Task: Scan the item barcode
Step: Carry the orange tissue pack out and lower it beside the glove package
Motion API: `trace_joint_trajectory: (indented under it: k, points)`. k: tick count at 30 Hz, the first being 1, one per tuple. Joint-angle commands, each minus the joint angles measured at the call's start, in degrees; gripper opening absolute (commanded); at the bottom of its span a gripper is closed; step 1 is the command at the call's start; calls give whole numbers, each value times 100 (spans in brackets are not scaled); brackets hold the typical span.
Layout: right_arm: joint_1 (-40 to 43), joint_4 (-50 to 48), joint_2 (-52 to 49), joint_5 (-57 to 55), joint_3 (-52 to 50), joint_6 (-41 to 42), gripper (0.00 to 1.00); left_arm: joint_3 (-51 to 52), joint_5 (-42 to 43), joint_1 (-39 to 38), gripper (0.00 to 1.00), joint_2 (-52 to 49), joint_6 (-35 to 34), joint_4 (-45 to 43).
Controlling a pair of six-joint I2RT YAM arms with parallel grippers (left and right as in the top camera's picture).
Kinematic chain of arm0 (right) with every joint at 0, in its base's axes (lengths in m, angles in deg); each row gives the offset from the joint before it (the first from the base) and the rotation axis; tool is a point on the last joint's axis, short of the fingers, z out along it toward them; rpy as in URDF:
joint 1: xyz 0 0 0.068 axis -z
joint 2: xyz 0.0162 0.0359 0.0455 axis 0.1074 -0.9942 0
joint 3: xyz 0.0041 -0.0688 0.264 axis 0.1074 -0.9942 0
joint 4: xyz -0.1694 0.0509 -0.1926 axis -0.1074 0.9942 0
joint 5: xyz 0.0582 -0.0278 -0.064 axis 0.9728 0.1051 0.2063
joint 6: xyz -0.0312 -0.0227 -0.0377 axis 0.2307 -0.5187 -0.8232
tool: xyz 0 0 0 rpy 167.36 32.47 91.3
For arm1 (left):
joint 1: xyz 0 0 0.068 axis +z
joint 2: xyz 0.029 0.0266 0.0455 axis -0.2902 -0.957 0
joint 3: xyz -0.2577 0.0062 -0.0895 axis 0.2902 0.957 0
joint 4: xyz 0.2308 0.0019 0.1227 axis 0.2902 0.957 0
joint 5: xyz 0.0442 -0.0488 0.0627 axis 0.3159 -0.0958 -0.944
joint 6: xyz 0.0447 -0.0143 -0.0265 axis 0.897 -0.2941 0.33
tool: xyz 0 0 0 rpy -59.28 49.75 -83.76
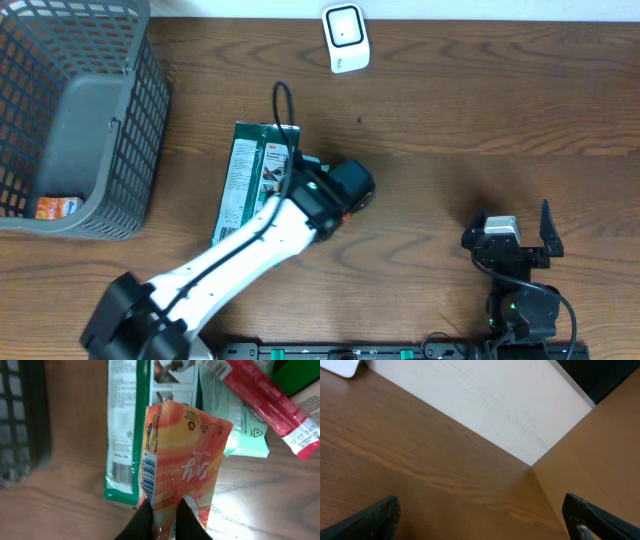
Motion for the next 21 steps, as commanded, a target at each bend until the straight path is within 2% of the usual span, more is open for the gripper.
trace_joint_trajectory:
  k: [1, 8, 13, 21]
  points:
    - [-39, 24, 11, -55, -2, -37, 99, 297, -262, -223, 7, -273, -922, 42]
    - [-39, 24, 11, -55, -2, -37, 99, 817, -240, -699, 7, -389, -1821, -24]
    - [-39, 24, 11, -55, -2, -37, 99, 1008, 4, -994, 7, -389, -1814, -391]
    - [-39, 24, 11, -55, -2, -37, 99, 1008, -76, -1123, 7, -758, -1808, -457]
